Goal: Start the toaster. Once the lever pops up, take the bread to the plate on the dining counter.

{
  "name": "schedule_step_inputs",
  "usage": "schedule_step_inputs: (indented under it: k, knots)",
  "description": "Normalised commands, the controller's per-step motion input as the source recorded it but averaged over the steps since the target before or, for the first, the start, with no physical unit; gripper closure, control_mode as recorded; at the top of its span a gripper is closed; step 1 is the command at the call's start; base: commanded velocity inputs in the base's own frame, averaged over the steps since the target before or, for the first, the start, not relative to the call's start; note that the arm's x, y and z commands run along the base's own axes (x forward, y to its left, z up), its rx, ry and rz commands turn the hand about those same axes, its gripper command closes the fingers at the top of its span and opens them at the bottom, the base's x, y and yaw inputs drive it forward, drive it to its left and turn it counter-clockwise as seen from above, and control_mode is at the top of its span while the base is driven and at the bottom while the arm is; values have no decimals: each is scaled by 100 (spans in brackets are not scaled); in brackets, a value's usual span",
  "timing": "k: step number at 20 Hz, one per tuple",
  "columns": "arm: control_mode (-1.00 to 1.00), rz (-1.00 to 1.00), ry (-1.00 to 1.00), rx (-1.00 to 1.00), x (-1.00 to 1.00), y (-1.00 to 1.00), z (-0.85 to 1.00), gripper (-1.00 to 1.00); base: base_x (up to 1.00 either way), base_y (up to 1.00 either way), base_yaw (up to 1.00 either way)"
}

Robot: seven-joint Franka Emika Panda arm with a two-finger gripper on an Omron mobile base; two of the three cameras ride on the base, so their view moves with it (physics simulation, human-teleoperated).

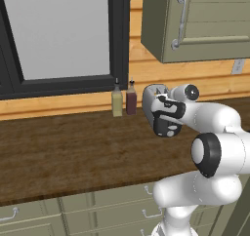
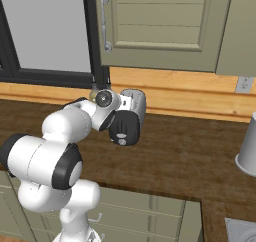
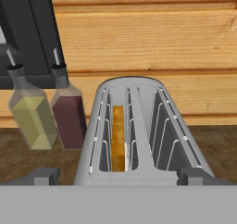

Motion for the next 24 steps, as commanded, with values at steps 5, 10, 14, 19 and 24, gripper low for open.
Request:
schedule_step_inputs:
  k: [5, 10, 14, 19, 24]
  knots:
    - [-100, 0, 0, 0, 0, 0, 0, -100, 0, 0, 0]
    - [-100, 0, 0, 0, 0, 0, 0, -100, 0, 0, 0]
    - [-100, 0, 0, 0, 0, 0, 0, -100, 0, 0, 0]
    - [-100, 0, 0, 0, 0, 0, 0, -100, 0, 0, 0]
    - [-100, 0, 0, 0, 0, 0, 0, -100, 0, 0, 0]
